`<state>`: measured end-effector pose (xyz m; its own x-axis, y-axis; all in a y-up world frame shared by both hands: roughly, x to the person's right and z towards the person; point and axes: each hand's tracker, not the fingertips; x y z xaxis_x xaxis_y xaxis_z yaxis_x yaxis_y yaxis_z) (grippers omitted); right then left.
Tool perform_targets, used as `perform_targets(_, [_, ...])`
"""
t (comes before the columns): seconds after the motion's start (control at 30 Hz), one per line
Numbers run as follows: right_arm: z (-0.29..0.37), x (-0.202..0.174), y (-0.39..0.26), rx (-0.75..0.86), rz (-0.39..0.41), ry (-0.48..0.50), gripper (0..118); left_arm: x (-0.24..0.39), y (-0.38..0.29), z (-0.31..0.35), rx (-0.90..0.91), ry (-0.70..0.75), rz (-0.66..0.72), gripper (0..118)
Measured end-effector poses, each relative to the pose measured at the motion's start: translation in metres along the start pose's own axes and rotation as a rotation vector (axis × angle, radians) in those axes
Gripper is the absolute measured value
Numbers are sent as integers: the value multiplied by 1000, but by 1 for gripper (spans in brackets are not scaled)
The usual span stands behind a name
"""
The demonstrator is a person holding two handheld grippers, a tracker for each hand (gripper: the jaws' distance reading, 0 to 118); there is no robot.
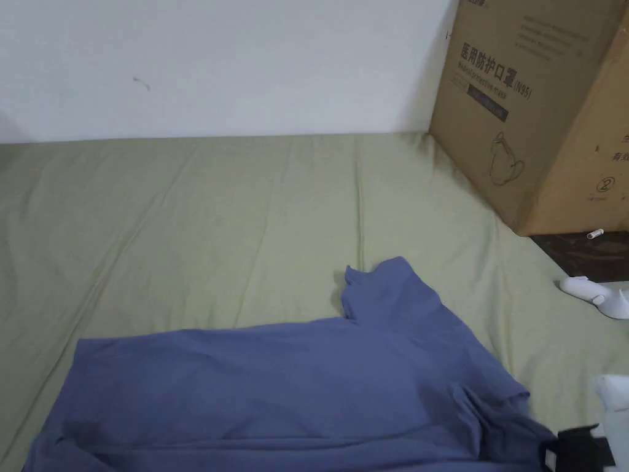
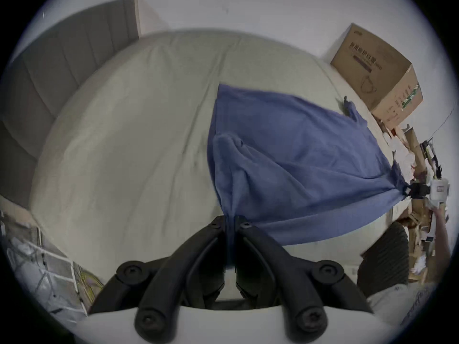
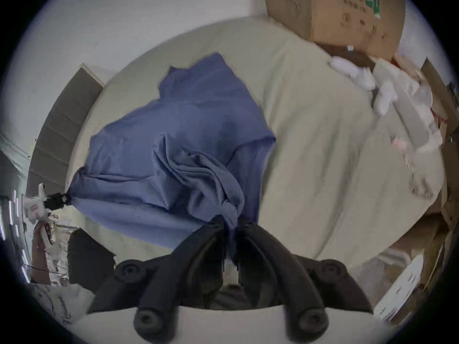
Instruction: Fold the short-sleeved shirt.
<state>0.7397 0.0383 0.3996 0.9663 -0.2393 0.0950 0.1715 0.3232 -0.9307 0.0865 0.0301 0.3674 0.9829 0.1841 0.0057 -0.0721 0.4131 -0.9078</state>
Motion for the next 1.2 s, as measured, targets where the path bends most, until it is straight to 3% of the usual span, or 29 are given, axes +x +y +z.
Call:
perform_targets(0.17, [-28, -9, -21, -60, -1, -55, 8, -17, -20, -15, 15, -62, 139, 11])
perform_targets(0.2, [-34, 1, -15, -54, -22, -76, 8, -18, -18, -12, 39, -68, 159, 31])
perform_targets(0.27, [-30, -1, -13, -28, -61, -72, 11, -16, -13, -6, 67, -64, 153, 96])
perform_targets(0.3, [-27, -3, -13, -18, -56, -70, 25, -14, -12, -3, 72, -63, 145, 118])
perform_targets(0.33, [-25, -1, -9, 20, -42, -62, 55, -11, -12, 0, 93, -69, 139, 113])
perform_targets(0.37, [-20, -3, -10, 61, -38, -65, 97, -12, -5, 10, 165, -95, 151, 112])
perform_targets(0.4, [-17, -6, -11, 58, -32, -69, 117, -12, -1, 13, 157, -90, 140, 112])
perform_targets(0.53, [5, -23, -10, 167, 0, -49, 116, 0, 7, 28, 225, -126, 138, 112])
perform_targets(0.6, [17, -37, -1, 197, 55, -42, 116, 14, 11, 34, 269, -123, 88, 113])
perform_targets(0.7, [25, -56, 10, 219, 114, -43, 114, 37, 20, 40, 269, -119, -32, 110])
perform_targets(0.73, [29, -65, 7, 261, 134, -36, 111, 45, 22, 41, 298, -120, -70, 104])
perform_targets(0.77, [33, -71, 10, 336, 151, 8, 99, 53, 26, 44, 336, -97, -116, 85])
perform_targets(0.8, [35, -77, 14, 390, 154, 55, 52, 64, 31, 43, 360, -99, -152, 37])
perform_targets(0.83, [33, -81, 19, 410, 147, 65, 7, 70, 36, 40, 365, -77, -180, 2])
perform_targets(0.87, [33, -89, 25, 401, 153, 55, 0, 77, 43, 39, 384, -82, -204, 1])
perform_targets(0.97, [24, -102, 51, 447, 131, 103, 0, 75, 81, 22, 388, -33, -216, 1])
perform_targets(1.07, [8, -116, 77, 445, 123, 106, 0, 57, 134, -12, 279, 2, -93, 1])
perform_targets(1.13, [-1, -113, 91, 432, 73, 167, 0, 37, 165, -44, 234, -10, -17, 1])
perform_targets(1.17, [-6, -107, 97, 426, 48, 190, 0, 28, 177, -56, 236, -17, 6, 3])
perform_targets(1.2, [-10, -106, 101, 410, 32, 205, 0, 20, 187, -68, 242, -8, 22, 22])
